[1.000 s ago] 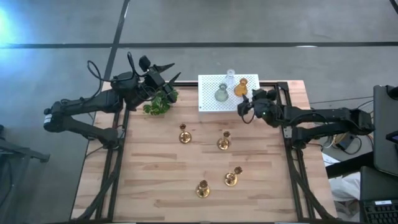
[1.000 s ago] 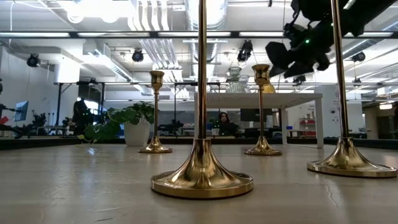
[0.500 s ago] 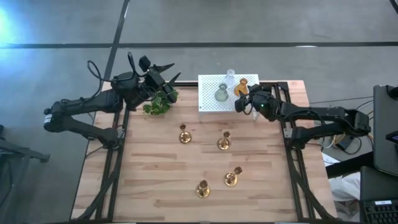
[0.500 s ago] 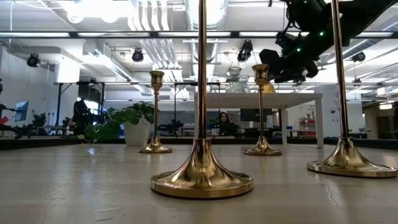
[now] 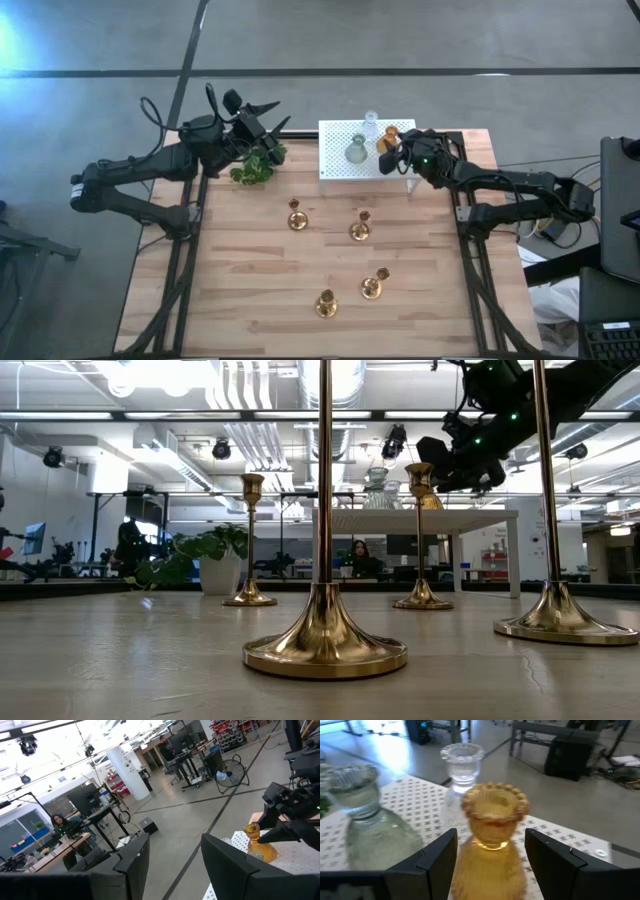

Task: Pick & Place candle stick holders
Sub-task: Adjust the yellow glass candle holder

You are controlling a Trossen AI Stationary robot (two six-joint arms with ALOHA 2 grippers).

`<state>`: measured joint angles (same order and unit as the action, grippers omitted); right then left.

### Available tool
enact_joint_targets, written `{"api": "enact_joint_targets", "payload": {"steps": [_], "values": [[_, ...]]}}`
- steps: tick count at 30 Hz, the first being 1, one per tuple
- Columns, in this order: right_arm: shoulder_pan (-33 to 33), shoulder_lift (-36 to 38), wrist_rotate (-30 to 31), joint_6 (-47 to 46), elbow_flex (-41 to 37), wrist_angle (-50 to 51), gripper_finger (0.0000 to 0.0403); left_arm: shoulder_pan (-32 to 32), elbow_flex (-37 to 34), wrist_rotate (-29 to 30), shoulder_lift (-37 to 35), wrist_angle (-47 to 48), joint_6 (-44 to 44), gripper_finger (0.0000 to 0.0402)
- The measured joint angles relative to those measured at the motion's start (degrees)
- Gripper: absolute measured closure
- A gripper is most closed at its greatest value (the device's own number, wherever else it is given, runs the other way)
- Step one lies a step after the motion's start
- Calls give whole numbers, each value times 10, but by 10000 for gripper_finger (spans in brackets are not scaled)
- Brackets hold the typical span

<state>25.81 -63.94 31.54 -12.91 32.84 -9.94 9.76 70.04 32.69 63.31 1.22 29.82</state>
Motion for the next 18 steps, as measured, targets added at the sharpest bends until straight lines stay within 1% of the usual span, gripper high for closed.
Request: {"api": "enact_joint_targets", "payload": {"steps": [2,5,10,18], "values": [[5,0,-20,0,0,0,180,0,0,0,0,1,0,218],[9,0,-26,1,0,0,180,0,0,0,0,2,0,218],[16,0,-60,1,0,0,186,0,0,0,0,3,0,218],[18,0,-62,29,0,-12,227,0,0,0,0,9,0,218]]}}
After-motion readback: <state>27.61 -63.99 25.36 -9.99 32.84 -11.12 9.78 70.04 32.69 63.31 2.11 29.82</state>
